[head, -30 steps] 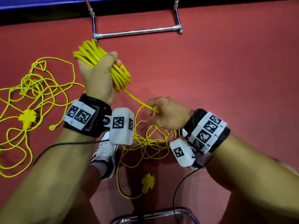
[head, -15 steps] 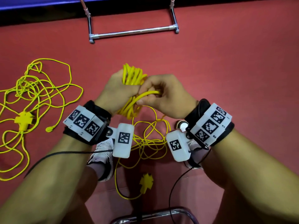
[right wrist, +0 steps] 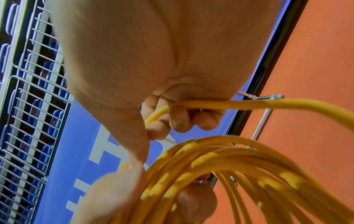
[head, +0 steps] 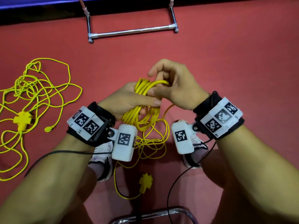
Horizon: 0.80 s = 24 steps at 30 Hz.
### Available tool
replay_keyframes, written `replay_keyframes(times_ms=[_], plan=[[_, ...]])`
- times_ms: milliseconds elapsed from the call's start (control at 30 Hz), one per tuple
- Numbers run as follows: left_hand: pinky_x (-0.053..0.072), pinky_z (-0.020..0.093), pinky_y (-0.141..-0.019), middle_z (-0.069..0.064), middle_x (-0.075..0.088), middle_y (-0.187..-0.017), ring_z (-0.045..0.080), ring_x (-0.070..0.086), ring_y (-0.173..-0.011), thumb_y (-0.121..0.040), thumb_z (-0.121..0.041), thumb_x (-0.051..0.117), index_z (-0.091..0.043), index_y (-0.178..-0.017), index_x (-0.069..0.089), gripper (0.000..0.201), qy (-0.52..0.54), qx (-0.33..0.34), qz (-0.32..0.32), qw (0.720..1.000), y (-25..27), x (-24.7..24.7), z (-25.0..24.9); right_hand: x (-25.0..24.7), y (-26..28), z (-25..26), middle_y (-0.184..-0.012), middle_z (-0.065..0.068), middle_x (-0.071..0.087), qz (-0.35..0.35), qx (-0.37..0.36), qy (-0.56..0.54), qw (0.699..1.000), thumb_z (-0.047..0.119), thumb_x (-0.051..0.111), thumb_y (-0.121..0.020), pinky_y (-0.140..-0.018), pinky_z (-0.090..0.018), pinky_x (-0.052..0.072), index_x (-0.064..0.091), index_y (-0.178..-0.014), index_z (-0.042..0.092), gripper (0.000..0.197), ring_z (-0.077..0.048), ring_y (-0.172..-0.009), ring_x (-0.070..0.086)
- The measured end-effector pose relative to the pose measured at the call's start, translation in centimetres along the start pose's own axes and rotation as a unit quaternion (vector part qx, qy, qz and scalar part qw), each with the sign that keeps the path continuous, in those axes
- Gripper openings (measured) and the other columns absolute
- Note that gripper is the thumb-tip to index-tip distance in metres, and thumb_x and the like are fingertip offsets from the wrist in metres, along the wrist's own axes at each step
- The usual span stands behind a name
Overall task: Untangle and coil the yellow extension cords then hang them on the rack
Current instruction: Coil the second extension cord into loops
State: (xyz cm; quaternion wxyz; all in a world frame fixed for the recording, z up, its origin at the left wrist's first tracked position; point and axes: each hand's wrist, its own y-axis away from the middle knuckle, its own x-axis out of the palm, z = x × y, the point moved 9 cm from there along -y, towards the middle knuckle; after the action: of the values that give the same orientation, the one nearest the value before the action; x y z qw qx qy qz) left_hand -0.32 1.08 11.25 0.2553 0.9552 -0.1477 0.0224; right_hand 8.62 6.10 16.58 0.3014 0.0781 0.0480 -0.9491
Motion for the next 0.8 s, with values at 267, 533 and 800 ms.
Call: replay_keyframes(times_ms=[267,533,800], plan=[[0.037,0.021,-0.037,0.012,0.043,-0.061,0.015,0.039,-0.033,-0.060,-0.002,0.061,-0.004,-0.099,0.056,0.040,0.017,-0.022,-0.028,0.999,-0.1,-0.6,0.2,-0.9,0.1,0.3,-0.064,0.008,0.050,-0.061,-0.024,0.170,0.983,-0.001,0.057,-0.064,-0.054,-0.032,0.043,0.061,-0.108,0.012,0.047,-0.010,-0.055,0.048],[0.033,0.028,-0.047,0.017,0.047,-0.076,0.018,0.038,-0.036,-0.055,-0.004,0.063,-0.007,-0.087,0.058,0.032,-0.011,-0.013,0.018,1.000,0.9,0.1,-0.5,-5.2,0.6,0.1,-0.081,0.009,0.057,-0.204,-0.045,0.355,0.911,0.011,0.057,-0.070,-0.067,-0.040,0.049,0.062,-0.111,0.014,0.042,-0.014,-0.070,0.052],[0.023,0.027,-0.046,0.002,0.051,-0.062,0.007,0.038,-0.034,-0.046,-0.011,0.069,-0.010,-0.074,0.064,0.028,0.213,0.030,0.160,0.963,2.8,1.6,-3.1,-6.1,0.3,-3.4,-0.091,-0.006,0.071,-0.174,0.085,0.380,0.904,0.011,0.054,-0.083,-0.071,-0.040,0.048,0.064,-0.099,0.018,0.020,-0.036,-0.091,0.064]])
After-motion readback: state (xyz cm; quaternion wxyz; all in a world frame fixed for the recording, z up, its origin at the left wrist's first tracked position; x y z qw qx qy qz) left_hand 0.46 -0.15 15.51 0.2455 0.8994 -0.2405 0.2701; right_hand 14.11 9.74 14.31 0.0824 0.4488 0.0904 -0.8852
